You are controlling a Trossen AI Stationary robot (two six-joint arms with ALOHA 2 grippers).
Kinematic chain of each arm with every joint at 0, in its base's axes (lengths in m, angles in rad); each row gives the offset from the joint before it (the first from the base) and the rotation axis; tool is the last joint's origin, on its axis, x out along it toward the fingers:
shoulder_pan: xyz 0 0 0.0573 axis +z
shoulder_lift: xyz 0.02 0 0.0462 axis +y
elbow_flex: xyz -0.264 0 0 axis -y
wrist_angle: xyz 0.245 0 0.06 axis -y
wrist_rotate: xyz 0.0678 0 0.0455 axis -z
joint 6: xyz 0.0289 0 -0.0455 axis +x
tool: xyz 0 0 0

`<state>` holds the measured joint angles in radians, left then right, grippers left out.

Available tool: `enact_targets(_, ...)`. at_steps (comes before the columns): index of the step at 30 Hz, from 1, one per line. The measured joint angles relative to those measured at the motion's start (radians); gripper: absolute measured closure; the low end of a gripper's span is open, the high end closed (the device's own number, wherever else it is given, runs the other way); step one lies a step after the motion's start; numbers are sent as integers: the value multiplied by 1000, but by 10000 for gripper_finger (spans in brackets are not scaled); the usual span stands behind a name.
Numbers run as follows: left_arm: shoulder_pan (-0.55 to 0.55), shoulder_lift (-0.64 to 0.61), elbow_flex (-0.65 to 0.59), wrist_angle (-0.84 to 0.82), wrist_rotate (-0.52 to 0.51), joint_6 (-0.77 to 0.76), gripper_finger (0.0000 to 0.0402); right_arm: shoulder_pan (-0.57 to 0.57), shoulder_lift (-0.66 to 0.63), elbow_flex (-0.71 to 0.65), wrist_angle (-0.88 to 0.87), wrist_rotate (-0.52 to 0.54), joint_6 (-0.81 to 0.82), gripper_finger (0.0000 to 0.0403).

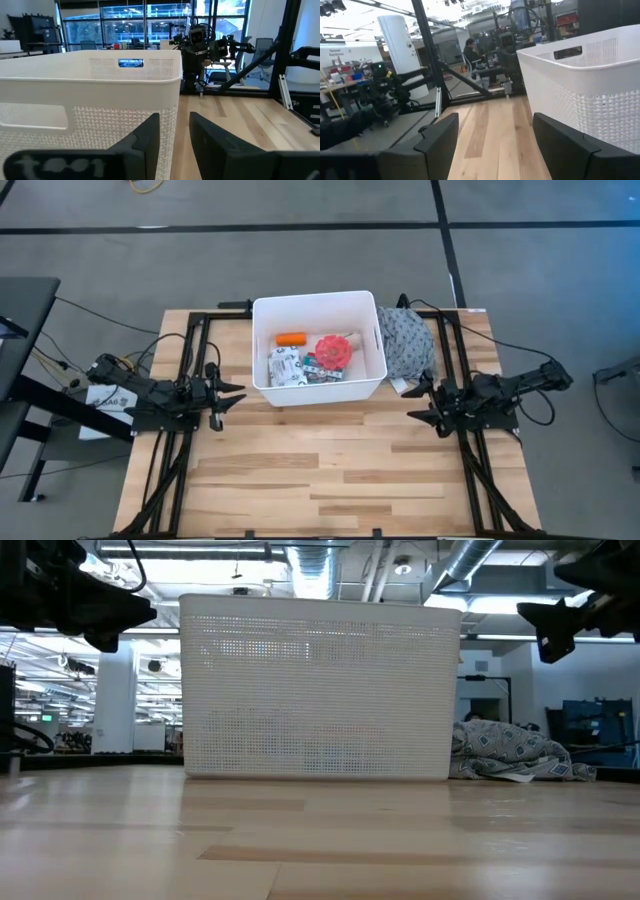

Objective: Pick & place medical supplies in basket/bin
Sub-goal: Return to Home Position

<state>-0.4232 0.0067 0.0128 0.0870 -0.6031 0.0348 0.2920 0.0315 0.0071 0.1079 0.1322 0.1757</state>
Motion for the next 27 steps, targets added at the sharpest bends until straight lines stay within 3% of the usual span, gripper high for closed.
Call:
enact_targets(7,0,0,0,-3,-11,-29,306,0,0,0,-26,0,-76,153)
enact_targets(27,0,0,0,-7,-10,-31,306,0,0,-2,-26,-1,-79,153)
